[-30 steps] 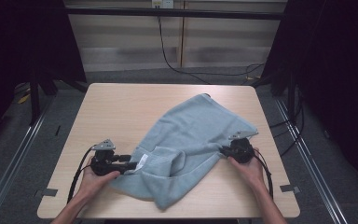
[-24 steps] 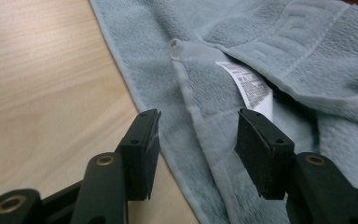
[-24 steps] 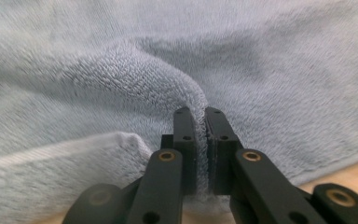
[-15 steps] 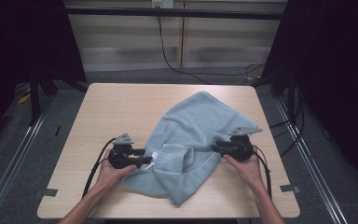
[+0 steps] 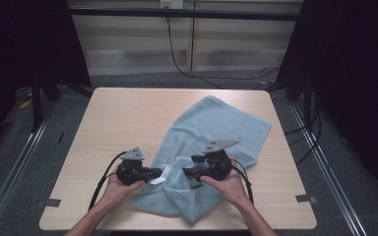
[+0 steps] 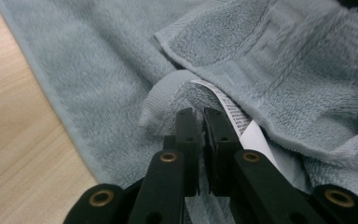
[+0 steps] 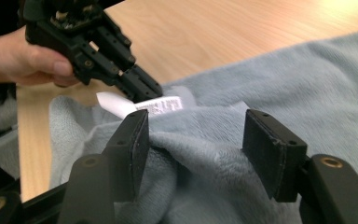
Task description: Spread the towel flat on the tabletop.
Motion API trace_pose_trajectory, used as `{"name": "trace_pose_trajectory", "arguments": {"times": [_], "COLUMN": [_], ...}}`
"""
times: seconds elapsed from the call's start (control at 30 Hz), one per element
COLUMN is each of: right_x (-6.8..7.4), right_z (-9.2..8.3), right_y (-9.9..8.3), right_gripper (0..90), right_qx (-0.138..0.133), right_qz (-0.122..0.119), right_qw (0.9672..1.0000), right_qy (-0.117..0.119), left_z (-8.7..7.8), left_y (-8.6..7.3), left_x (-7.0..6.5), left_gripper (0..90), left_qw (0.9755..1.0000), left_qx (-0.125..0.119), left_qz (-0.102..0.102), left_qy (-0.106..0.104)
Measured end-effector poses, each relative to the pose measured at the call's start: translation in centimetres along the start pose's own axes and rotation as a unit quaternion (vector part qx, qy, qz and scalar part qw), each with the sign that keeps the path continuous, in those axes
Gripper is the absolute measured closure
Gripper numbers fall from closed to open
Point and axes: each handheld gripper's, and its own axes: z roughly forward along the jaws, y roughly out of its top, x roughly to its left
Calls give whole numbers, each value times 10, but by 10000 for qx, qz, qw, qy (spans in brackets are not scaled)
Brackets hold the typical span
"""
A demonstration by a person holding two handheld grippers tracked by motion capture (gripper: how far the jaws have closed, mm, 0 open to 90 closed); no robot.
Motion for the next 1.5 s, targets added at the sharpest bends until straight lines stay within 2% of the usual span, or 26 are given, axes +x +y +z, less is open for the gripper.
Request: {"name": "trace_pose_trajectory", "arguments": {"times": [0.03,0.17,0.3,0.37,0.43,0.47,0.53,0.6,0.67,0.8,0.93,1.07,1.17,1.2,1.23,1.3,1.33,1.4,1.43,1.5], "right_x": [5,13,17,14,11,10,8,8,10,4,-10,-18,-23,-24,-26,-30,-30,-26,-22,-13], "right_z": [0,3,14,22,30,32,30,27,23,4,-31,-61,-74,-78,-81,-85,-86,-84,-82,-75], "right_y": [1,-2,-11,-17,-25,-28,-29,-29,-31,-27,-20,-21,-27,-31,-35,-46,-49,-55,-55,-51], "right_gripper": [416,406,393,380,377,381,442,586,664,687,681,672,673,741,709,781,769,659,591,523], "right_qx": [16,35,338,522,775,817,863,911,844,404,-127,-494,-529,-495,-434,-404,-398,-343,-264,-243], "right_qz": [-52,53,-49,40,25,44,63,59,-115,-18,128,210,311,326,330,455,488,552,522,480], "right_qw": [10000,9996,9991,9983,9969,9965,9961,9956,9963,9992,9997,9983,9974,9972,9969,9964,9963,9970,9979,9985], "right_qy": [46,265,248,267,167,176,196,228,125,-6,-153,-218,-373,-450,-572,-587,-591,-421,-295,-121], "left_z": [-2,-6,-7,-9,-9,-10,-12,-13,-14,-23,-38,-54,-61,-63,-64,-63,-62,-58,-56,-52], "left_y": [0,3,5,6,6,6,6,6,7,10,14,21,21,20,18,14,12,9,8,7], "left_x": [-1,-3,-2,-1,0,1,1,2,1,3,10,11,15,18,22,27,30,34,34,36], "left_gripper": [857,864,864,864,866,867,868,870,871,872,875,876,877,877,877,877,877,877,876,876], "left_qw": [10000,9999,9996,9996,9996,9995,9994,9992,9992,9980,9947,9910,9890,9882,9881,9882,9882,9891,9893,9898], "left_qx": [-40,-132,-234,-252,-269,-284,-314,-350,-372,-593,-932,-1254,-1357,-1382,-1359,-1306,-1278,-1174,-1138,-1062], "left_qz": [-6,-74,-137,-135,-128,-127,-157,-187,-164,-194,-384,-405,-472,-521,-552,-610,-659,-676,-686,-708], "left_qy": [-43,-12,-1,8,17,2,12,-27,-4,49,189,218,356,396,472,515,536,585,603,625]}}
